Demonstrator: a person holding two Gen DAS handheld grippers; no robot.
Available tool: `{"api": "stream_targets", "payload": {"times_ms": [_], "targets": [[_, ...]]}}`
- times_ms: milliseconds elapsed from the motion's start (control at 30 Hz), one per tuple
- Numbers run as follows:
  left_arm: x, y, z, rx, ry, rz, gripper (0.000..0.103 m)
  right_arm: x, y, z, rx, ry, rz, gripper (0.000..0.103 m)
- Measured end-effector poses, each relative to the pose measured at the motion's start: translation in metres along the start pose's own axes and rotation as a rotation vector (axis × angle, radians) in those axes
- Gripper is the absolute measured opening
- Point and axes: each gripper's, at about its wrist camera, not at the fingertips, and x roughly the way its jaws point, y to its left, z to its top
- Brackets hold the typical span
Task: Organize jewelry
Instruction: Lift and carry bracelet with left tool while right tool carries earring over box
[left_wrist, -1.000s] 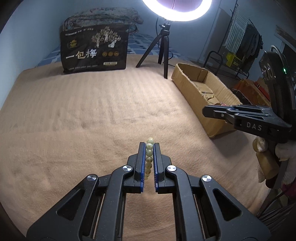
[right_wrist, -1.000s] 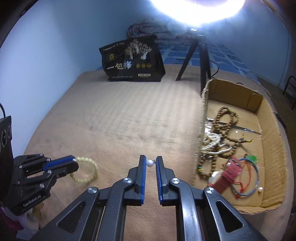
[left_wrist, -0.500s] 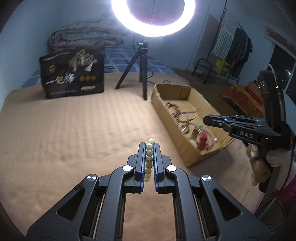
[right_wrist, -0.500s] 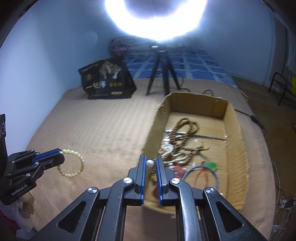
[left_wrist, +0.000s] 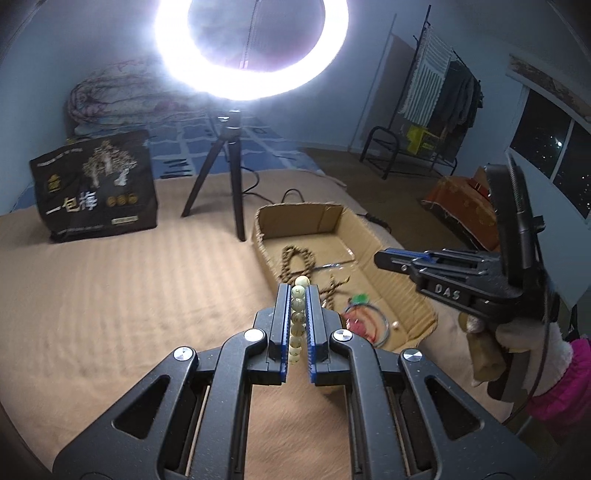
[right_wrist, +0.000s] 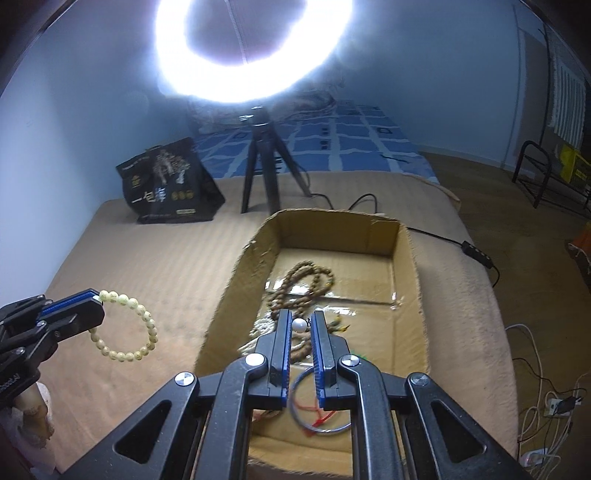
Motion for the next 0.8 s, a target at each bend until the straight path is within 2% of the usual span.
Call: {"api": "stream_targets", "payload": {"times_ms": [433,800], "targets": [[0.043,-0.022,0.016,0.028,0.032,-0.014,0.005,0.021,-0.024,0.019,0.014,0.002,-0.041,0.008],[0.063,-0.031,0.02,0.036,0.037,-0.012,0.005,0.039,-0.033,0.024,0.021,0.017,-0.056,0.008]]}}
